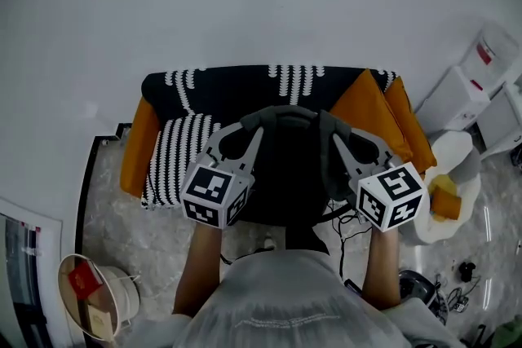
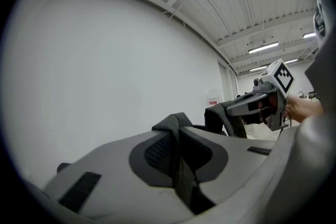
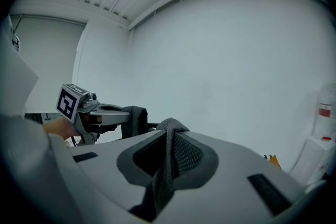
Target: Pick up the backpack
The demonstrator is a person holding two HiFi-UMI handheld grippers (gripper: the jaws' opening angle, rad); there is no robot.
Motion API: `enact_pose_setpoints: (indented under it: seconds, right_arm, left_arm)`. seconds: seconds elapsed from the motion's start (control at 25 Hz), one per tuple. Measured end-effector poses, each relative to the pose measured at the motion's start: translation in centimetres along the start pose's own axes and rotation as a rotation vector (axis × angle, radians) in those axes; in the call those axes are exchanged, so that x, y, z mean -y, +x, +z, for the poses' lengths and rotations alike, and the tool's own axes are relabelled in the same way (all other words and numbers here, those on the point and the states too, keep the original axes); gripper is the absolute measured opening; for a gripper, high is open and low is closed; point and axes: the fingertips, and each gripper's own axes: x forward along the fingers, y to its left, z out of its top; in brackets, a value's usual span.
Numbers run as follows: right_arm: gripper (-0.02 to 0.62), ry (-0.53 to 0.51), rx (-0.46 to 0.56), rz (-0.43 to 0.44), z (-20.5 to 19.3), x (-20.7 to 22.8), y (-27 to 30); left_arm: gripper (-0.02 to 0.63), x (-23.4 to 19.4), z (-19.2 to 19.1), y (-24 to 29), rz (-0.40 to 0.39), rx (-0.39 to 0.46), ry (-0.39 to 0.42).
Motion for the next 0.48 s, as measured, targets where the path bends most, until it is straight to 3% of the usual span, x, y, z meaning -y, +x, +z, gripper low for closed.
enact_pose_setpoints:
  seconds: [0.48]
  right_arm:
    - [0.035, 0.035, 0.005, 0.039, -0.2, -0.8, -0.3]
  left_arm:
    - [0.035, 0.4, -0.2, -1.1, -0.002, -0.007, -0.004]
